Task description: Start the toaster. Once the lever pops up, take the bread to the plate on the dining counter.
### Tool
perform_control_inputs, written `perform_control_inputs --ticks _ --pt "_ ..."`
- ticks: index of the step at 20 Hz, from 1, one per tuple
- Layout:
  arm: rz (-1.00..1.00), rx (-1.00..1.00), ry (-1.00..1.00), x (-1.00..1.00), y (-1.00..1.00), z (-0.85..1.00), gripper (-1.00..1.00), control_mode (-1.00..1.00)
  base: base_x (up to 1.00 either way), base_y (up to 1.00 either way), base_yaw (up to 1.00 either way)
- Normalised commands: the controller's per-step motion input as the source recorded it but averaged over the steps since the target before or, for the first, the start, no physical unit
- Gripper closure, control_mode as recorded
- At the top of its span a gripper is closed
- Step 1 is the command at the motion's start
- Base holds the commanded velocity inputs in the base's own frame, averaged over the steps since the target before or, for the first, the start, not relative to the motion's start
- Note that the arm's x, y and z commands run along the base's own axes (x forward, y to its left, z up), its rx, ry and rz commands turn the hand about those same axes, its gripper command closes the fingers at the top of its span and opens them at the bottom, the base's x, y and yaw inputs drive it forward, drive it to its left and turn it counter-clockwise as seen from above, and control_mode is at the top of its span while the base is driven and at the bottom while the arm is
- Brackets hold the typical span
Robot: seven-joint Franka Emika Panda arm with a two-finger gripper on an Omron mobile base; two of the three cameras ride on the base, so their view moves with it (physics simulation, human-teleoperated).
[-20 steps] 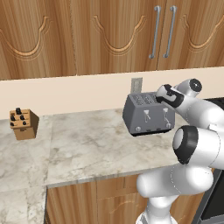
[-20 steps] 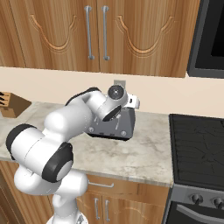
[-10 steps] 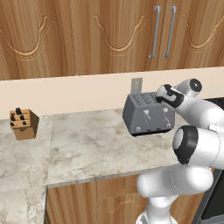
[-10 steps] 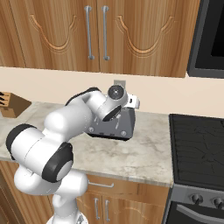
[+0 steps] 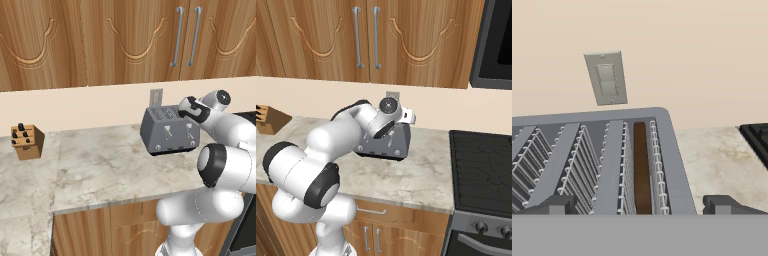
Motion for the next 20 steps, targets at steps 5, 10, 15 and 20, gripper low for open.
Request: perform_control_inputs --ticks 5,10,15,20 --pt "0.00 0.00 0.00 0.00 0.00 0.00 -1.00 -1.00 0.00 0.00 0.00" --pt "0.00 0.00 0.00 0.00 0.00 0.00 -1.00 -1.00 0.00 0.00 0.00" --pt "0.00 0.00 0.00 0.00 0.00 0.00 -1.00 -1.00 0.00 0.00 0.00" --pt "0.00 0.00 0.00 0.00 0.00 0.00 -1.00 -1.00 0.00 0.00 0.00"
